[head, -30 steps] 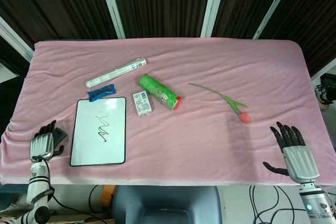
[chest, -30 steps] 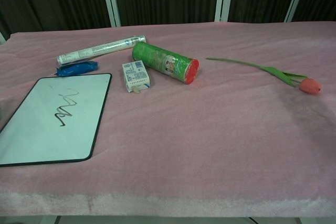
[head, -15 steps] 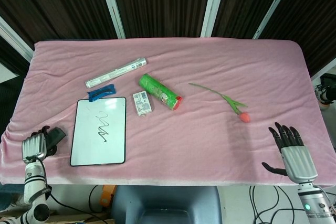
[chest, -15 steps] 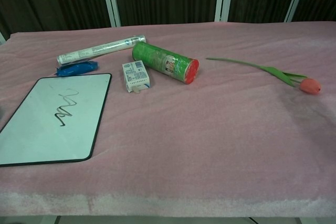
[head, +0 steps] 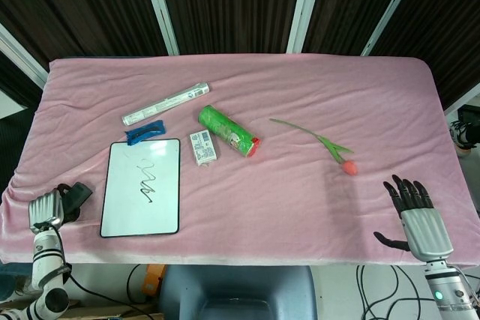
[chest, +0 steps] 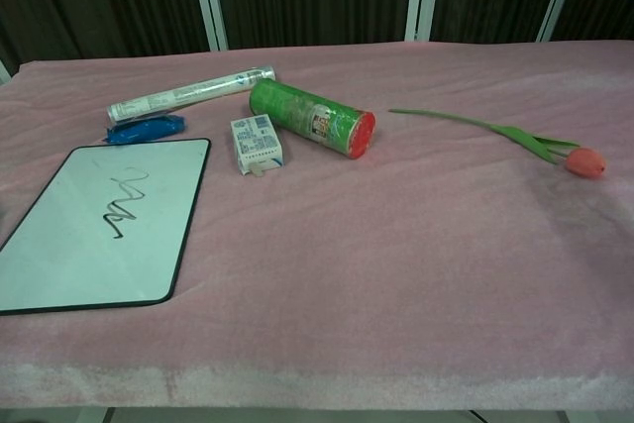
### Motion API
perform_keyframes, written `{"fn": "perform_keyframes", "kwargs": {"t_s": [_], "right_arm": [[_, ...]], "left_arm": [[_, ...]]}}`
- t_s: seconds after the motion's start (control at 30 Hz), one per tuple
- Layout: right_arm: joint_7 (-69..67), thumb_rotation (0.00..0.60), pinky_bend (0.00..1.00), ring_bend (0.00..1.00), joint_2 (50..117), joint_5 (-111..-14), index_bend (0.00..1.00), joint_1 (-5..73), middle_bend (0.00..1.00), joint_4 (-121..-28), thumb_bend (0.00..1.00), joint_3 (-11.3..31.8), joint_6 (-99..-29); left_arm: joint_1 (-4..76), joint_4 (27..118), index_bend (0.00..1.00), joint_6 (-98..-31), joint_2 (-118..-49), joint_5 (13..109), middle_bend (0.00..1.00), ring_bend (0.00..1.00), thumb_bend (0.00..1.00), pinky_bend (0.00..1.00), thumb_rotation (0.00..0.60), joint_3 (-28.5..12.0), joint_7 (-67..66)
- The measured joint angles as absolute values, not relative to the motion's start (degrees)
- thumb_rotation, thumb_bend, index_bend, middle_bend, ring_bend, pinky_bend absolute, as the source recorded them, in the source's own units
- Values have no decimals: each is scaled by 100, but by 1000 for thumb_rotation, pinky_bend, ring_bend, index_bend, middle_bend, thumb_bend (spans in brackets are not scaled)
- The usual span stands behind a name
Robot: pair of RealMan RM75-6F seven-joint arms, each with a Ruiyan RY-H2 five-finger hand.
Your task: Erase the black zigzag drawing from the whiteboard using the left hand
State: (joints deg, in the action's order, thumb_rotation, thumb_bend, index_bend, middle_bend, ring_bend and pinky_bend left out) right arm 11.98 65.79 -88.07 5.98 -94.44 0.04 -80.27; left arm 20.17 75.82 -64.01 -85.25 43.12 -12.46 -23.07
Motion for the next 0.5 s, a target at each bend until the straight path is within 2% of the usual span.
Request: {"fn": "perform_keyframes", "kwargs": {"t_s": [0.17,0.33,0.5], "right_arm": [[1206,600,122,0,6582,-8810,0,599,0,-9449,304,1,-8024],[1232,600,122,0,6595,-8801,0,610,0,-9449,304,-2,-7994],[1199,600,122,0,6579,-8805,0,620,0,-9456,304,-8,-7977]], "left_arm": [[1999,7667,622,-6418,-8464,4647,728,637,721,700,600,-1248,-1989],[2029,7876,620,-6736,-8440,5474,728,638,728,691,600,-1220,-1740],[2196,8217,619,-7159,-8568,6121,729,638,732,691,600,-1165,-2077]]}}
